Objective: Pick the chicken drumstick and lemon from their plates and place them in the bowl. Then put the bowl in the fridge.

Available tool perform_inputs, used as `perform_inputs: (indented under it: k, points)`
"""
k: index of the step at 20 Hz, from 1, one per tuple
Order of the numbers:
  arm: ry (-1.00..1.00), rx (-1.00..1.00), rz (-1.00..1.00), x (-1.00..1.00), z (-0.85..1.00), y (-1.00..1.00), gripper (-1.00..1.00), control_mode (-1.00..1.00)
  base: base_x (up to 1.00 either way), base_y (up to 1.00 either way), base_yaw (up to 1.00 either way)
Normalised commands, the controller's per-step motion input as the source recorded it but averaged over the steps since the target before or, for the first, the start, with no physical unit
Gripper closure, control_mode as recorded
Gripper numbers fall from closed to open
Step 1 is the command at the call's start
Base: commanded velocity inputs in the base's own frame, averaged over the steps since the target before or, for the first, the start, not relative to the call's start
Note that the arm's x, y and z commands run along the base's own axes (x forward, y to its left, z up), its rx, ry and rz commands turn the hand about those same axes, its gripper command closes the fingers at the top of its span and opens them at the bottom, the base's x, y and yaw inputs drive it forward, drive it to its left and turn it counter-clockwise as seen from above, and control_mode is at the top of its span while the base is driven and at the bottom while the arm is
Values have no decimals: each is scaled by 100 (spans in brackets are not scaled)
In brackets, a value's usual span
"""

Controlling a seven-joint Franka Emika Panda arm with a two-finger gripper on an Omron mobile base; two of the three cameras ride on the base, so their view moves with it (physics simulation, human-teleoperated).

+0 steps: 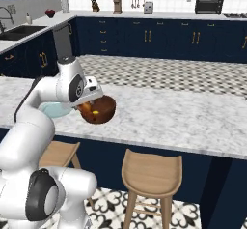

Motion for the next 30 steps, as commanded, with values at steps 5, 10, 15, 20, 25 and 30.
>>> perform_inputs:
  k: [5, 10, 15, 20, 25, 30]
  points:
    - [20, 0, 1, 100, 0, 32, 100, -100, 0, 0, 0]
    - [18, 0, 0, 100, -15, 9, 100, -100, 0, 0, 0]
    - [10, 0, 4, 100, -69, 0, 100, -100, 0, 0, 0]
    - [18, -7, 1, 95, -69, 23, 100, -100, 0, 0, 0]
    - [-1, -5, 0, 26, -23, 17, 100, -100, 0, 0, 0]
    - [-3, 4, 1, 4, -34, 0, -100, -100, 0, 0, 0]
